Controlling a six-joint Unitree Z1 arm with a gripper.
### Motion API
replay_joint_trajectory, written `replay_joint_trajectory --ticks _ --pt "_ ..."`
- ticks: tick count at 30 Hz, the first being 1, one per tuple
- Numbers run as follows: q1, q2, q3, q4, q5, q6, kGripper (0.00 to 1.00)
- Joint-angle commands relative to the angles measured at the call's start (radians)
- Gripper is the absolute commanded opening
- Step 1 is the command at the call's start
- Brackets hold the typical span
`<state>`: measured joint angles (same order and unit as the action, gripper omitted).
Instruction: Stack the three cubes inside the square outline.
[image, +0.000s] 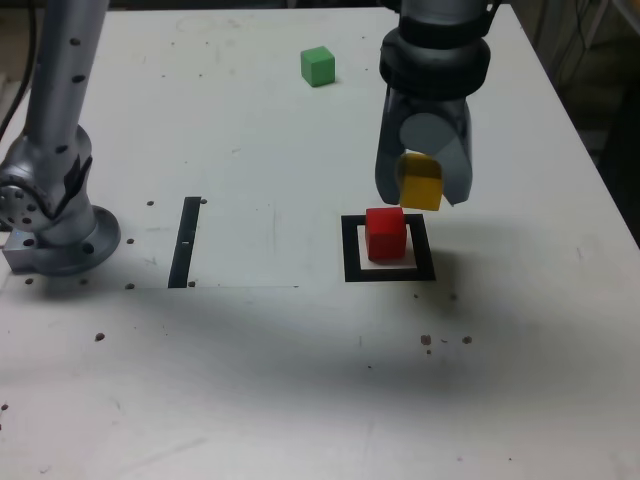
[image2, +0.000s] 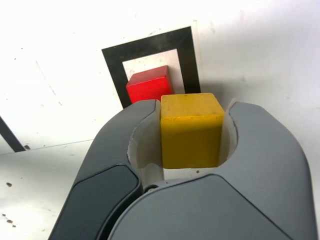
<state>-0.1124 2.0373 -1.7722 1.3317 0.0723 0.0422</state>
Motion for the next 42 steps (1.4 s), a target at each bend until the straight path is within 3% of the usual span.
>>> replay_joint_trajectory --ticks 1,15,30,32,37,39,42 --pt "0.018 -0.021 0.041 -0.026 -0.012 -0.009 0.41" --pt "0.052 -0.059 0.169 -0.099 -0.050 -0.035 0.41" --pt "0.053 -0.058 0.210 -0.138 -0.064 -0.044 0.42" --pt "0.053 -0.058 0.213 -0.142 -0.064 -0.043 0.52" --pt "0.052 -0.060 0.226 -0.153 -0.065 -0.041 0.91" --pt "0.052 -0.060 0.230 -0.155 -0.065 -0.041 0.98" --pt "0.053 -0.060 0.235 -0.156 -0.065 -0.041 0.99"
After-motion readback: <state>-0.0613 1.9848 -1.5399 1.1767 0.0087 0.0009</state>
